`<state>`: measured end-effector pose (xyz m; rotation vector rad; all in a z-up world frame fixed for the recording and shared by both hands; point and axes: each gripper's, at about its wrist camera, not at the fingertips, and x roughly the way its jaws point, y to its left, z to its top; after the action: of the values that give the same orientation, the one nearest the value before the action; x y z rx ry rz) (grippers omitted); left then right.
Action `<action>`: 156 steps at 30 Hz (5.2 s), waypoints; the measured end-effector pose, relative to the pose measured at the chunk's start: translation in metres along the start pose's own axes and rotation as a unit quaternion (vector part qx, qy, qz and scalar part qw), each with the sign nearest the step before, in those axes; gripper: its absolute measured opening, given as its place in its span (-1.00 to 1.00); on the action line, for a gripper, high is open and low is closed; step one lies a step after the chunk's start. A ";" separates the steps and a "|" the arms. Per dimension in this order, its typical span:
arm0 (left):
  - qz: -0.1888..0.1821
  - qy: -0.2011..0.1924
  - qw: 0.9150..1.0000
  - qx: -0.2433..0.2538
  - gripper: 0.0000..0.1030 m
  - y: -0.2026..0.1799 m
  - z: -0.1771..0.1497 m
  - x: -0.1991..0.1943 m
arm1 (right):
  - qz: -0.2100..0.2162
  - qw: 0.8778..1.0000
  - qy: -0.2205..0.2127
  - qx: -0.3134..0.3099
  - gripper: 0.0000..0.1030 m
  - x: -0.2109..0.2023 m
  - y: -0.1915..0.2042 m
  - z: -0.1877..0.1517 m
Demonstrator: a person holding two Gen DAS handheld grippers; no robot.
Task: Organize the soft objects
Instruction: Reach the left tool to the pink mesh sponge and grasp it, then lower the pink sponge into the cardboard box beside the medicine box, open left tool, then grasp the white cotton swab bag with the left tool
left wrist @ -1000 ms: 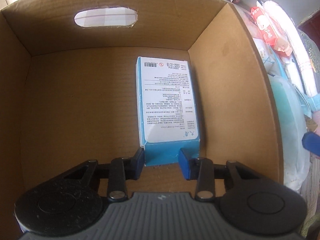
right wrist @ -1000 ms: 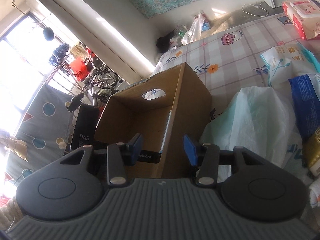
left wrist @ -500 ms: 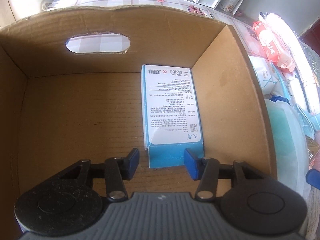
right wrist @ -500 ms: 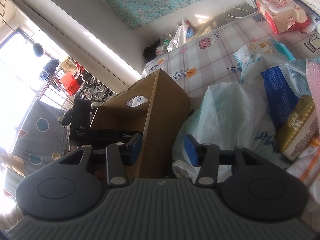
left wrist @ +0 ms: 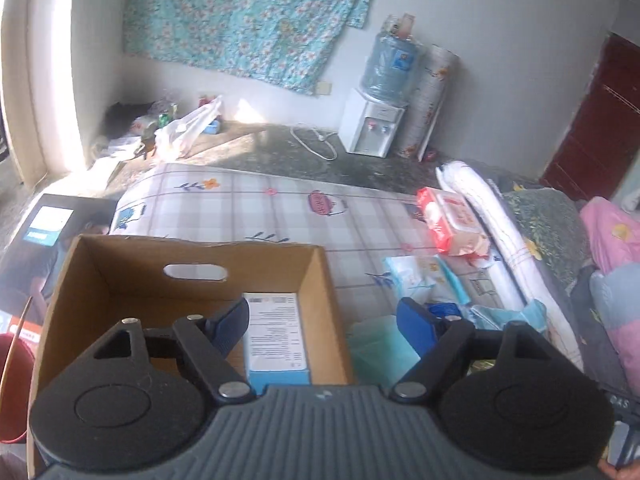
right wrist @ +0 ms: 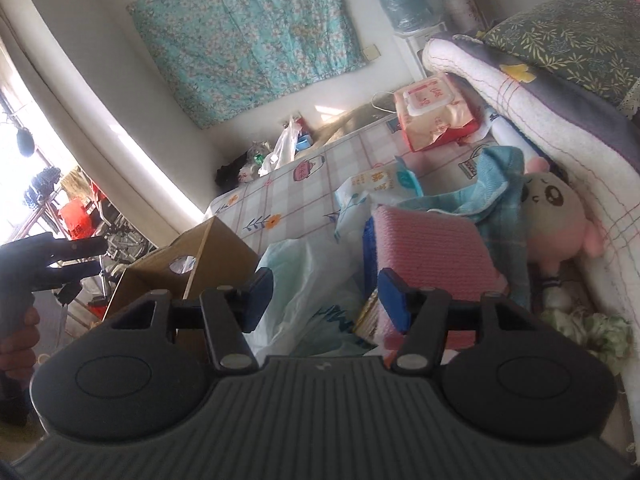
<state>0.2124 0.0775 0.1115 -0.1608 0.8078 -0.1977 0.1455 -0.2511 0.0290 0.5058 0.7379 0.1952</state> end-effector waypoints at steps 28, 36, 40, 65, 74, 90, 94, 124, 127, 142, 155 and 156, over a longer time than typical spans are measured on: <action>-0.133 0.231 0.955 0.129 -0.34 -0.204 -0.053 0.167 | 0.023 0.981 0.076 0.177 0.19 0.070 -0.136 0.027; -0.131 0.229 0.959 0.107 -0.35 -0.190 -0.052 0.168 | 0.038 0.982 0.085 0.165 0.22 0.076 -0.127 0.024; -0.141 0.230 0.957 0.105 -0.43 -0.189 -0.052 0.168 | 0.040 0.985 0.085 0.147 0.16 0.075 -0.112 0.024; -0.084 0.057 0.995 0.025 -0.43 -0.048 -0.027 -0.015 | 0.123 0.988 0.074 -0.054 0.12 0.035 0.135 0.036; 0.018 0.096 0.990 -0.097 -0.43 0.081 -0.026 0.007 | 0.132 0.967 0.196 -0.099 0.12 0.157 0.247 -0.007; 0.085 0.183 0.971 -0.130 -0.45 0.158 -0.033 0.112 | 0.067 0.957 0.270 -0.076 0.13 0.300 0.262 -0.047; 0.088 0.194 0.968 -0.132 -0.42 0.159 -0.036 0.123 | 0.071 0.961 0.258 -0.078 0.13 0.299 0.260 -0.041; 0.119 0.137 0.974 -0.138 0.32 0.134 -0.024 0.113 | 0.124 0.981 0.129 -0.071 0.15 0.178 0.218 0.000; 0.113 0.114 0.979 -0.128 0.34 0.121 -0.022 0.090 | 0.126 0.982 0.116 -0.073 0.15 0.163 0.214 0.002; 0.028 0.049 0.998 -0.008 0.40 -0.007 -0.014 0.032 | 0.067 0.994 0.059 -0.063 0.20 0.077 0.122 0.021; 0.007 0.105 0.992 0.072 0.39 -0.109 0.026 0.139 | -0.023 0.995 0.096 -0.016 0.32 0.111 0.000 0.108; 0.009 0.118 0.991 0.066 0.31 -0.112 0.030 0.154 | -0.029 0.994 0.104 -0.011 0.32 0.122 -0.008 0.114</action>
<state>0.3254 -0.0651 0.0490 -0.0050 1.0273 -0.2552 0.3125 -0.2583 0.0238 0.4468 0.9513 0.2027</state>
